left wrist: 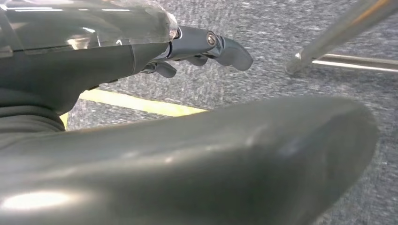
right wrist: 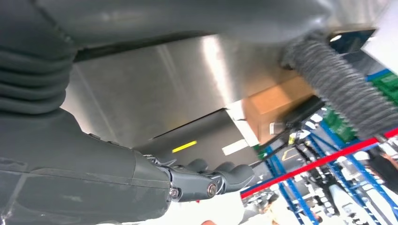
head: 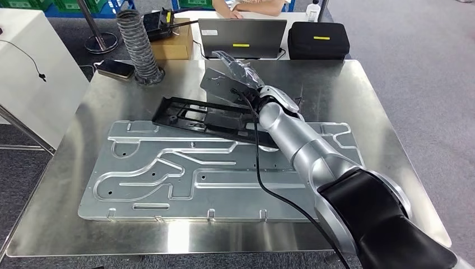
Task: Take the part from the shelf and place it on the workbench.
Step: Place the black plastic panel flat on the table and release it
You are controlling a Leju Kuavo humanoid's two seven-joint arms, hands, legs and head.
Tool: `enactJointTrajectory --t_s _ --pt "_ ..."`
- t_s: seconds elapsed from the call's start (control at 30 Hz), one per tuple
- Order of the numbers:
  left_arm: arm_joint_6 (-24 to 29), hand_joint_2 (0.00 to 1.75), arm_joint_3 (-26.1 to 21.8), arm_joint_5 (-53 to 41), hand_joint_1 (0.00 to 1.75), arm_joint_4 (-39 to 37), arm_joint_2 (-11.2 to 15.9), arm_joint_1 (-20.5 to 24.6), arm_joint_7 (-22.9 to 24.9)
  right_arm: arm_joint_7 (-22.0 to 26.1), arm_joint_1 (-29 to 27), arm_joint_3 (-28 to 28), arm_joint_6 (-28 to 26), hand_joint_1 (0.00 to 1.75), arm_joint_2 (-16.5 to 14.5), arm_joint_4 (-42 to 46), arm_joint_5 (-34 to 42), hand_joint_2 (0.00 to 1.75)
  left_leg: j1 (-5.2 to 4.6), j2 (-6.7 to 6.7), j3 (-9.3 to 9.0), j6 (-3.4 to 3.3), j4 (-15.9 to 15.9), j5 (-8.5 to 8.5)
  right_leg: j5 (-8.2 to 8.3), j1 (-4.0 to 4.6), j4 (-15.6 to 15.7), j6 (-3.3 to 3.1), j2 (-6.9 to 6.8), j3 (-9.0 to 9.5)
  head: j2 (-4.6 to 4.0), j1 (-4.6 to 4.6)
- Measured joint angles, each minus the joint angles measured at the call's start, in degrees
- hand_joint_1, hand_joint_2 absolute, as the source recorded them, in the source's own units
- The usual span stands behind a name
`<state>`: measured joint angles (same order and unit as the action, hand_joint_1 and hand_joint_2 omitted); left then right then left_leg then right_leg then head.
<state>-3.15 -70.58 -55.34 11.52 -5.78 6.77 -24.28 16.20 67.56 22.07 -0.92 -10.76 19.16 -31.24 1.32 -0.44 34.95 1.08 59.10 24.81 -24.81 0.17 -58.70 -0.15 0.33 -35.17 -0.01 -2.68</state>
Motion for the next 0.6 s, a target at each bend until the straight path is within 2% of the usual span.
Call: enactJointTrajectory --t_s 0.07,0.1,0.13,0.2,0.23,0.27,0.3,0.37,0.4,0.43,0.47,0.53,0.6 --pt "-0.01 0.0 0.0 0.01 0.0 0.0 -0.05 0.12 0.13 1.12 0.19 -0.81 -0.14 0.0 -0.08 0.28 1.25 0.0 0.09 0.05 0.02 -0.71 -0.15 -0.22 -0.45 -0.1 -0.42 0.57 -0.02 -0.23 0.0 0.0" --pt "-0.06 0.0 -0.01 0.05 0.0 0.0 -0.07 0.2 0.11 2.09 0.31 -1.38 -0.36 0.0 -0.07 0.54 2.12 0.0 0.17 0.07 0.01 -1.05 -0.26 -0.33 -1.39 -0.2 -1.79 0.87 -0.04 -0.81 0.0 0.01" --pt "-0.16 0.0 -0.01 0.18 0.0 0.0 -0.09 0.27 0.07 3.44 0.37 -2.01 -0.79 0.0 -0.07 0.9 3.13 0.0 0.23 0.12 -0.01 -1.31 -0.35 -0.39 -2.88 -0.32 -4.36 1.14 -0.06 -1.95 0.0 0.01" --pt "-0.51 0.0 -0.04 0.66 0.0 0.0 -0.09 0.33 -0.25 8.13 -0.11 -3.82 -3.0 0.0 0.05 2.19 6.14 0.0 0.15 0.18 0.0 -1.59 -0.35 -0.36 -6.24 -0.47 -11.93 1.49 -0.08 -5.47 0.0 0.01" --pt "-0.69 0.0 -0.07 0.9 0.0 0.0 -0.1 0.33 -0.48 11.02 -0.76 -4.96 -4.62 0.0 0.2 3.31 7.87 0.0 0.11 0.19 -0.01 -1.64 -0.34 -0.34 -7.1 -0.5 -14.96 1.55 -0.08 -6.96 0.01 0.01" --pt "-0.88 0.0 -0.09 1.11 0.0 0.0 -0.1 0.32 -0.75 14.06 -1.67 -6.22 -6.56 0.0 0.5 4.94 9.66 0.0 0.09 0.17 -0.06 -1.68 -0.34 -0.31 -6.92 -0.51 -16.12 1.52 -0.08 -7.61 0.01 0.01" --pt "-1.1 0.0 -0.11 1.35 0.0 0.0 -0.1 0.32 -1.0 16.64 -2.88 -7.38 -8.57 0.0 0.94 7.19 11.21 0.0 0.07 0.1 -0.14 -1.7 -0.33 -0.29 -5.71 -0.49 -15.04 1.38 -0.08 -7.18 0.01 0.01" --pt "-1.63 0.0 -0.18 1.85 0.0 0.0 -0.13 0.23 -1.53 19.86 -6.71 -9.41 -12.78 0.0 2.59 15.13 13.79 0.0 0.03 -0.15 -0.37 -1.71 -0.35 -0.2 -1.83 -0.25 -7.81 0.67 -0.17 -3.83 -0.01 0.01" --pt "-1.85 0.0 -0.25 2.19 0.0 -0.01 -0.19 0.13 -1.75 20.34 -9.65 -10.3 -15.21 0.0 3.77 21.28 14.28 0.0 -0.08 -0.34 -0.44 -1.62 -0.33 -0.12 -0.49 0.0 -3.99 0.21 -0.32 -2.03 -0.01 0.01" --pt "-1.97 0.0 -0.38 2.57 0.0 -0.01 -0.25 -0.03 -1.93 20.37 -13.26 -11.27 -17.96 0.0 5.13 28.44 14.06 0.0 -0.06 -0.52 -0.46 -1.45 -0.37 -0.07 0.22 0.27 -1.27 -0.15 -0.49 -0.74 -0.01 0.01" --pt "-2.01 0.0 -0.61 3.04 0.0 -0.02 -0.31 -0.3 -2.09 20.27 -17.35 -12.43 -21.19 0.0 6.45 36.14 12.95 0.0 -0.02 -0.67 -0.46 -1.21 -0.42 -0.01 0.29 0.52 0.16 -0.4 -0.66 -0.07 0.0 0.01" --pt "-1.89 0.0 -1.32 4.02 0.0 -0.02 -0.36 -0.92 -2.3 20.57 -25.66 -15.43 -27.65 0.0 8.85 50.48 10.08 0.0 0.01 -0.8 -0.58 -0.62 -0.69 0.1 0.15 0.57 0.8 -0.57 -0.75 0.3 0.0 0.0" --pt "-1.73 0.0 -2.05 4.85 0.0 -0.02 -0.37 -1.42 -2.49 21.56 -33.74 -19.88 -32.16 0.0 10.77 62.8 8.84 0.0 -0.14 -0.34 -0.45 -0.16 0.23 1.21 0.37 0.19 1.81 -0.88 -0.9 1.04 -0.01 0.01"
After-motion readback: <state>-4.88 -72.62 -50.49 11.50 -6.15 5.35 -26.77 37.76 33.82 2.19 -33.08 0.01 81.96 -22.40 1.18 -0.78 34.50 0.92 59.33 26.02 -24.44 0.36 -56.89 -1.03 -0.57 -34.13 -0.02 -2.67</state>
